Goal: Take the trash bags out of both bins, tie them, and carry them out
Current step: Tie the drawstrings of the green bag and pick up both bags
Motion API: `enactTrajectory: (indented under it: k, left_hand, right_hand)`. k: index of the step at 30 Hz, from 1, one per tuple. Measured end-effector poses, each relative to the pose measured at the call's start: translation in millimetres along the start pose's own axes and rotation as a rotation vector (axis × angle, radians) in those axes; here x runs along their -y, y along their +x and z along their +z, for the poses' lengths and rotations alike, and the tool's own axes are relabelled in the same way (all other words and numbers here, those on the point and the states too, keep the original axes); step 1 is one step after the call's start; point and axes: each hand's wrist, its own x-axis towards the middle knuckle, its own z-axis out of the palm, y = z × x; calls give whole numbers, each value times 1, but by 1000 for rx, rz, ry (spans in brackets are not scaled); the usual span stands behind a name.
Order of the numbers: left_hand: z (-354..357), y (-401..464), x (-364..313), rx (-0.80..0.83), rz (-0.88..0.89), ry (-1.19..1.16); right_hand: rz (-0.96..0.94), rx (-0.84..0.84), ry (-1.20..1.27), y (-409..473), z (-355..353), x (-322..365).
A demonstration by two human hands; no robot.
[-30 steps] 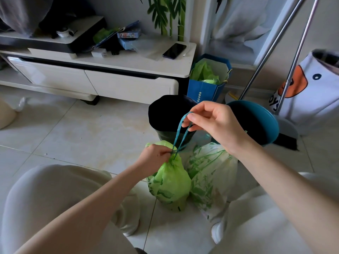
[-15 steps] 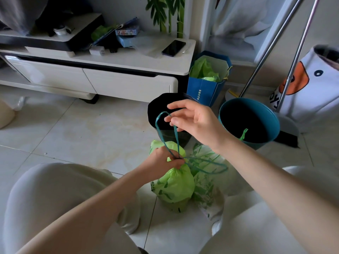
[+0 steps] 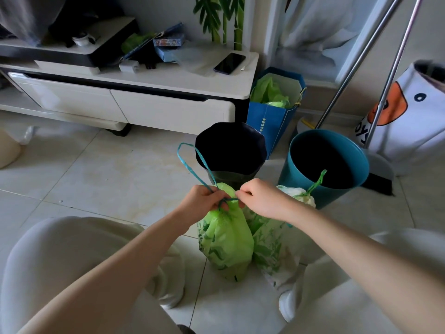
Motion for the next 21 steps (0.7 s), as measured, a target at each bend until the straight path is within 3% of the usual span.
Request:
enactTrajectory:
  k: [5,6,8,10,12,15,21]
  left_hand:
    - [-8,-3,-5,-13,-31,-56]
    - [-8,-5,-7,18,-24,-51]
    - [-7,-9,-7,87,-5,-19]
    - [-5,-12,-6,135,25,16]
    - [-6,-13,-5,162,54,78]
    - [-11,-16,-7,186,86,171]
    - [-15,-17,-1,201,109,172]
  right_hand:
    - [140,217,207,-5,-12,-7]
    - [154,211,166,-5,-11,-10]
    - [106,-8,15,-1,-5,-20]
    - [-4,-157,56,3,4,-22]
    - [-95,-40,208,5,15,-18]
    - [-107,98,202,8,30,-13]
    - [-123,33,144,12,37,-14]
